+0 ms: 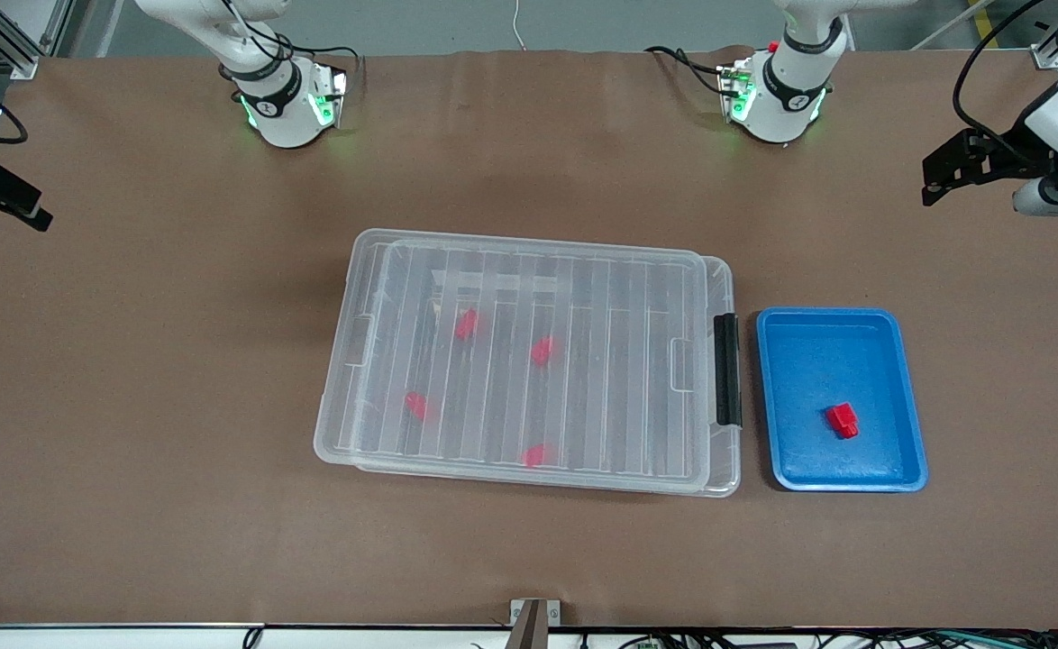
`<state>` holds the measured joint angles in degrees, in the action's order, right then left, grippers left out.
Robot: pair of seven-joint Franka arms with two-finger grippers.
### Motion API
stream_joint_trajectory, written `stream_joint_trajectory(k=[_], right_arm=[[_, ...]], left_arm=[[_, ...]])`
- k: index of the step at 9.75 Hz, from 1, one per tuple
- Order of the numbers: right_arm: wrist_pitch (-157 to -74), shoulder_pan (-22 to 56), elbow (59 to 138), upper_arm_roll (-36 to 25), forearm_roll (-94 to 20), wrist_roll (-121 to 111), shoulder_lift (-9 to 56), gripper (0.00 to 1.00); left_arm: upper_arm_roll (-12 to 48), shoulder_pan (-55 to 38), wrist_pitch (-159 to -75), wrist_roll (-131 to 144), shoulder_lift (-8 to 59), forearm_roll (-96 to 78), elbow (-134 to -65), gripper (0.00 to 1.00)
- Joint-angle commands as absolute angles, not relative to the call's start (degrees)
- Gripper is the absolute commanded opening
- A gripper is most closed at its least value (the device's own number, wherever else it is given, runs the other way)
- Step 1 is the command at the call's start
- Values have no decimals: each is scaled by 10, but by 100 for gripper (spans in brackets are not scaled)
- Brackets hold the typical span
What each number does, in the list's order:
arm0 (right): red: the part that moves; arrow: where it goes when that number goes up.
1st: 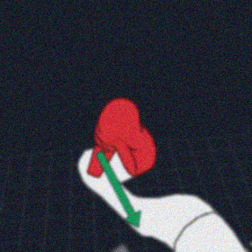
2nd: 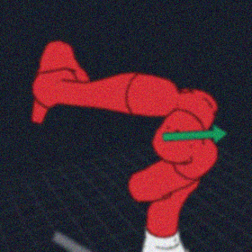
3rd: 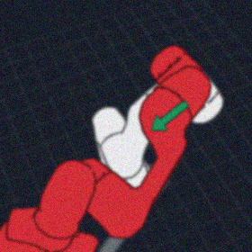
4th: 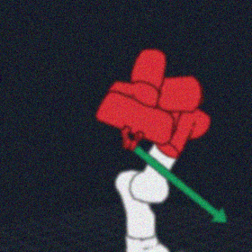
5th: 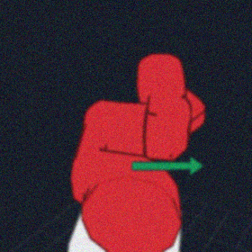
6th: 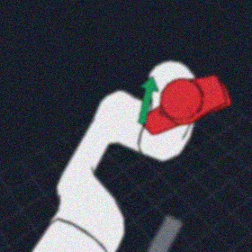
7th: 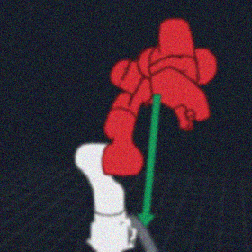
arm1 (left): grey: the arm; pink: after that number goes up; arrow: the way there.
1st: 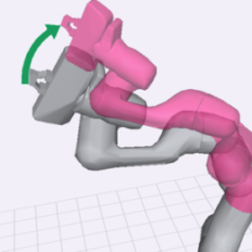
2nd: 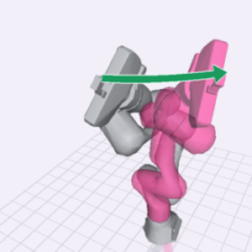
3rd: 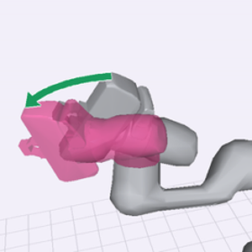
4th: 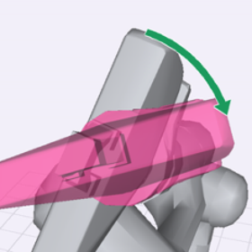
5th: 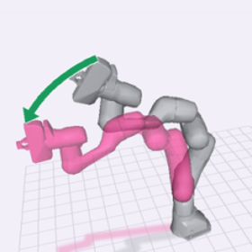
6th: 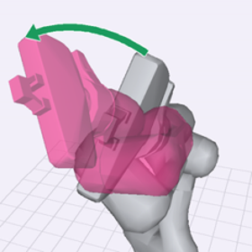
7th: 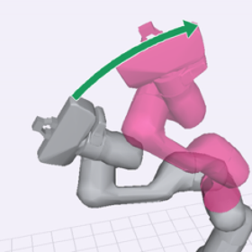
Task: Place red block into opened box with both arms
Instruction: 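Reach the left gripper to the red block while the right gripper reaches the lid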
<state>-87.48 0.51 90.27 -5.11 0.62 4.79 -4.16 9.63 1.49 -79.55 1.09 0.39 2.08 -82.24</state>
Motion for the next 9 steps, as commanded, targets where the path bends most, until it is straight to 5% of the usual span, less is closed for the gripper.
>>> stream_joint_trajectory(k=[1, 6, 9], right_arm=[[-875, 4, 904, -51, 12, 48, -44, 100], [-881, 66, 894, -41, 12, 48, 24, 100], [-981, 91, 897, 51, 13, 140, 128, 100]], left_arm=[[95, 12, -785, 18, 13, 18, -825, 100], [89, 27, -799, 25, 23, 24, -825, 100], [86, 36, -872, 23, 106, 35, -825, 100]])
